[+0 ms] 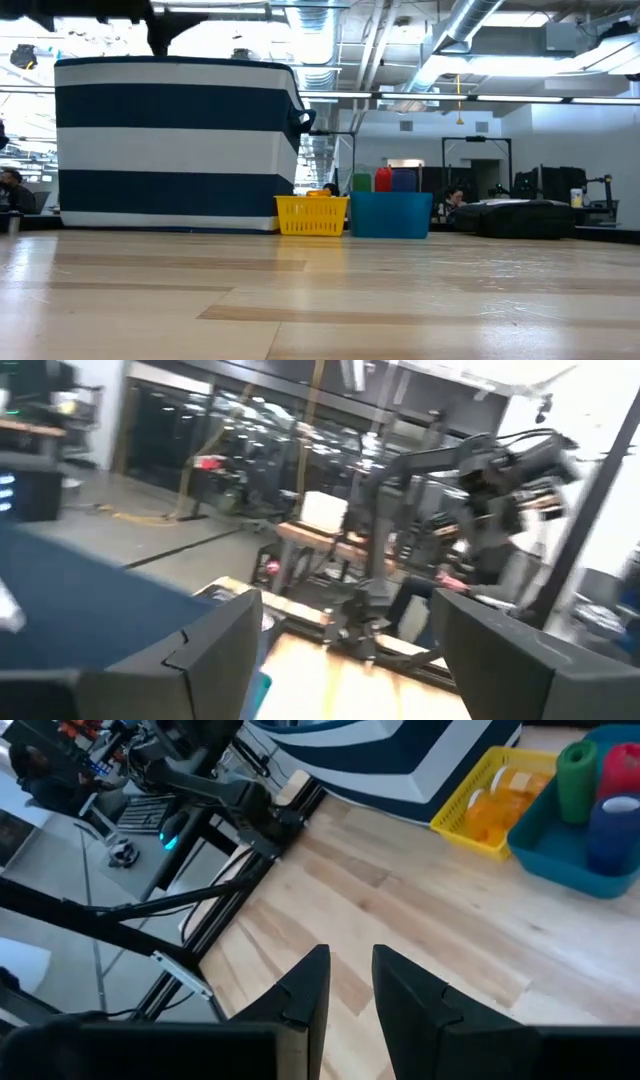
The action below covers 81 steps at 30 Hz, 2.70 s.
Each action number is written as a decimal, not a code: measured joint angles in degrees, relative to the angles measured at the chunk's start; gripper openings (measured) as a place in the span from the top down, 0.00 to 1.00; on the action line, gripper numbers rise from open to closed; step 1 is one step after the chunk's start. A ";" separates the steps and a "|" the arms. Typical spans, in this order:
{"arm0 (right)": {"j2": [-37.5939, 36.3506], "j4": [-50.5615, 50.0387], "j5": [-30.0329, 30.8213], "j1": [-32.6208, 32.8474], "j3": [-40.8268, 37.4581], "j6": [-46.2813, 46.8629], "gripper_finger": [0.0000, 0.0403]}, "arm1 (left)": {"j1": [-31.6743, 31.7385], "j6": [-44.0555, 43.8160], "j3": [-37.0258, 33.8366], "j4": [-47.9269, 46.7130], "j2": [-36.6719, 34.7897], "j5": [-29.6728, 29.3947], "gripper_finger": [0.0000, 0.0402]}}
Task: Pick & place medical supplies in basket/bin
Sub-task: Return to Home Position
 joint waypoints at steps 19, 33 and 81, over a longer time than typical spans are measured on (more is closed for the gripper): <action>0.01 2.30 -0.08 -4.25 0.00 -9.40 0.81 | -20.01 1.96 -14.18 21.97 4.09 -15.53 0.30; 0.00 3.25 -0.46 -5.63 0.00 -9.68 0.81 | -23.91 -3.90 -14.07 34.08 0.20 4.05 0.30; 0.91 -1.00 -5.74 -6.82 0.00 -9.22 0.81 | -37.88 15.54 -21.93 27.09 8.52 -24.70 0.67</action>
